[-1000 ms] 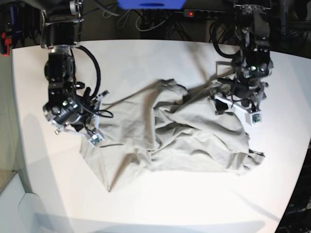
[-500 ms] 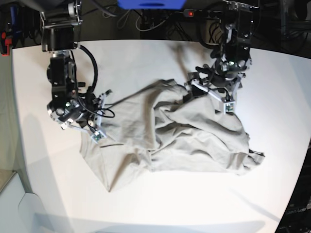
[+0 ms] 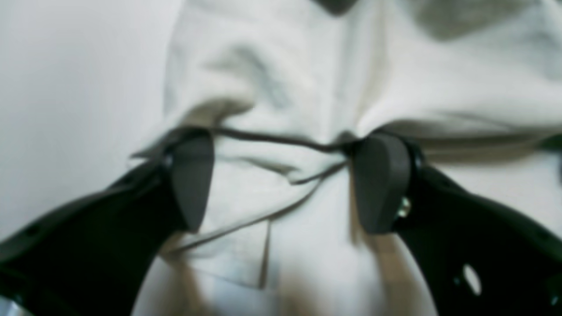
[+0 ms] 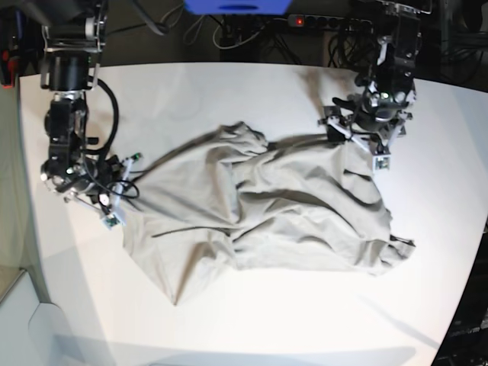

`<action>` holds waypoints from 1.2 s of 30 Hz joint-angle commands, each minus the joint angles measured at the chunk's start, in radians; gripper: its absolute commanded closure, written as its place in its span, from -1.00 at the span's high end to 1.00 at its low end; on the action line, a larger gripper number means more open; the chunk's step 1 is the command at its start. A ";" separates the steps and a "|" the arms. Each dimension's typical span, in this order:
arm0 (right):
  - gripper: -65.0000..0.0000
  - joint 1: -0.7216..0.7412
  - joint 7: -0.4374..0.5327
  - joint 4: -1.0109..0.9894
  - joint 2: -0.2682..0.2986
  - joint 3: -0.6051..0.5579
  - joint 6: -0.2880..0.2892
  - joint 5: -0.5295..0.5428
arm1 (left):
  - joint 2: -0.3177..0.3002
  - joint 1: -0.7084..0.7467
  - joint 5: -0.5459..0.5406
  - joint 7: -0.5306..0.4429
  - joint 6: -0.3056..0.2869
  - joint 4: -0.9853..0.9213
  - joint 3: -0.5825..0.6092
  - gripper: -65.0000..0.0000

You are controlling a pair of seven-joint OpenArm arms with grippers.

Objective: Layout the t-shirt on the table in an organized manner, then fold the t-shirt properly
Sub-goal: 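Hold the shirt with both grippers and pull them apart to flatten it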

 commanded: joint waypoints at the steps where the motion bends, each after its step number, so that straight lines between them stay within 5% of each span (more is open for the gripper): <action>1: -0.65 0.000 -0.038 0.006 0.020 0.002 0.015 -0.037 | -0.016 -0.007 0.001 -0.005 0.002 0.016 -0.003 0.46; 13: -0.65 -0.032 -0.038 0.011 0.132 0.005 0.011 -0.037 | -0.159 0.034 0.001 -0.003 0.002 0.049 -0.011 0.46; 23: -0.65 0.026 -0.092 0.092 0.130 0.156 0.015 -0.037 | -0.165 0.036 -0.007 -0.002 0.001 0.197 -0.109 0.47; 29: -0.64 -0.098 -0.181 0.400 0.058 0.156 0.017 -0.036 | -0.162 0.033 -0.007 -0.002 0.001 0.207 -0.109 0.47; 36: -0.64 -0.251 -0.290 0.712 -0.100 0.151 0.018 -0.036 | -0.119 0.006 0.002 -0.003 0.001 0.192 -0.110 0.47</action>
